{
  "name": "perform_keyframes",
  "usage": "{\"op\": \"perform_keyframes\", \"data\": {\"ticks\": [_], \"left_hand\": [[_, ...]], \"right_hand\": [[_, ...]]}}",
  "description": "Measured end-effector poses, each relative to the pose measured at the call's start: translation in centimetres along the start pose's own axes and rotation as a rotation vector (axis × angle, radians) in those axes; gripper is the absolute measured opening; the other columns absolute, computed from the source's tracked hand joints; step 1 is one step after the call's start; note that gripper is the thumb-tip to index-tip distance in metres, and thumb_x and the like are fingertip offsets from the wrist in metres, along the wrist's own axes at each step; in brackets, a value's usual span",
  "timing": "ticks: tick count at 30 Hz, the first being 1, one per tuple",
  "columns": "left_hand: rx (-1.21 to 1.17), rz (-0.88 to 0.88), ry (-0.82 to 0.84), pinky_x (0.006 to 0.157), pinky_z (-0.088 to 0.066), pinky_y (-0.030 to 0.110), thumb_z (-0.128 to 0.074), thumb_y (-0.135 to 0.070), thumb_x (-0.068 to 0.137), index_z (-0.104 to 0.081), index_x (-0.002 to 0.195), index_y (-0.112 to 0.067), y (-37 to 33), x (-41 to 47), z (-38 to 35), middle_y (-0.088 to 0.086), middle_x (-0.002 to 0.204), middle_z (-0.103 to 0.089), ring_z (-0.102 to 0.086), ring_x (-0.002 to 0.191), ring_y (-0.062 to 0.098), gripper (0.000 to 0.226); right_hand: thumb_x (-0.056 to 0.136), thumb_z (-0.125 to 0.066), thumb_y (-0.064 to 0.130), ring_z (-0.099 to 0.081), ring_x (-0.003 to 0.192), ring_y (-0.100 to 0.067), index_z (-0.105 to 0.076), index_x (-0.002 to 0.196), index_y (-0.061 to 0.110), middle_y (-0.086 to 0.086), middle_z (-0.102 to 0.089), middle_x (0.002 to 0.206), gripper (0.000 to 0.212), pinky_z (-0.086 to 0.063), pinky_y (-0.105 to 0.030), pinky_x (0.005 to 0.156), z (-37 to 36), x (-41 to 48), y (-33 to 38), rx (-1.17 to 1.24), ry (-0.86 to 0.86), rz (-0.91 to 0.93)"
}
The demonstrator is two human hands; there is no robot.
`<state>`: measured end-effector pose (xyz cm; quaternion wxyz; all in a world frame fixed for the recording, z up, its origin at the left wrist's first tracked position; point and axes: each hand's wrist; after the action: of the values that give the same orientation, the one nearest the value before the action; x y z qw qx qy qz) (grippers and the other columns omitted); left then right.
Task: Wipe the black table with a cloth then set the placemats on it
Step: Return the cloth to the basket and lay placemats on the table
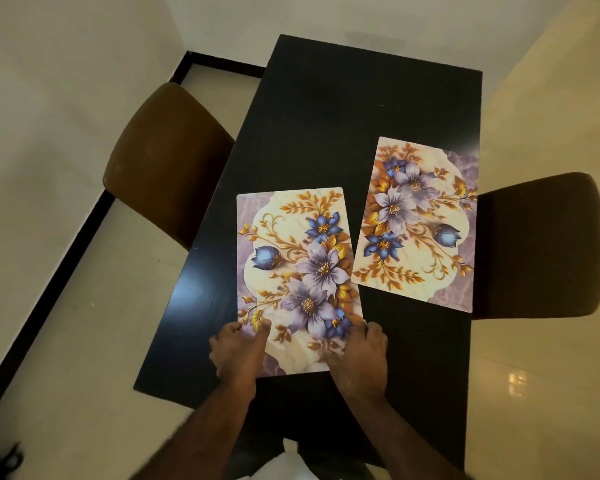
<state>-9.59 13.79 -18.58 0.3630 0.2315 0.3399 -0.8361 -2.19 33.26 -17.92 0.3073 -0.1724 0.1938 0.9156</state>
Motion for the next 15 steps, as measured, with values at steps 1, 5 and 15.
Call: {"op": "perform_keyframes", "data": {"ticks": [1,5,15], "left_hand": [[-0.003,0.009,0.007,0.101,-0.062,0.055,-0.089,-0.065,0.082,-0.065,0.142,-0.021,-0.1,-0.5,0.2,0.011,0.146,-0.054,-0.06,0.131,0.035,0.078],[-0.049,-0.018,0.029,0.082,-0.069,0.051,-0.089,-0.074,0.072,-0.067,0.135,-0.024,0.5,-1.1,0.2,0.007,0.138,-0.059,-0.067,0.121,0.031,0.084],[-0.43,0.135,0.29,0.073,-0.068,0.051,-0.099,-0.05,0.075,-0.056,0.127,-0.028,1.3,-2.1,0.8,0.007,0.121,-0.073,-0.076,0.107,0.03,0.072]], "right_hand": [[0.089,-0.081,0.065,-0.04,0.145,-0.027,-0.044,0.156,0.018,-0.008,-0.036,0.156,0.09,-0.047,-0.035,0.116,0.1,-0.1,0.0,-0.001,0.008,0.001],[0.087,-0.083,0.067,-0.04,0.145,-0.024,-0.044,0.157,0.021,-0.005,-0.036,0.155,0.092,-0.048,-0.033,0.113,0.3,-0.4,0.1,0.021,0.036,0.033],[0.088,-0.085,0.061,-0.038,0.145,-0.019,-0.049,0.156,0.026,0.001,-0.035,0.155,0.084,-0.051,-0.035,0.113,-0.9,-1.7,1.6,0.166,0.153,0.074]]}}
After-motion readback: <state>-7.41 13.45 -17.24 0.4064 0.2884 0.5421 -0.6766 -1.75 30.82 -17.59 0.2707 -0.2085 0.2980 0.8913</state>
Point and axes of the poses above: each hand's wrist, its own x-axis towards the middle knuckle, its own z-axis out of the back of the hand, y = z × x
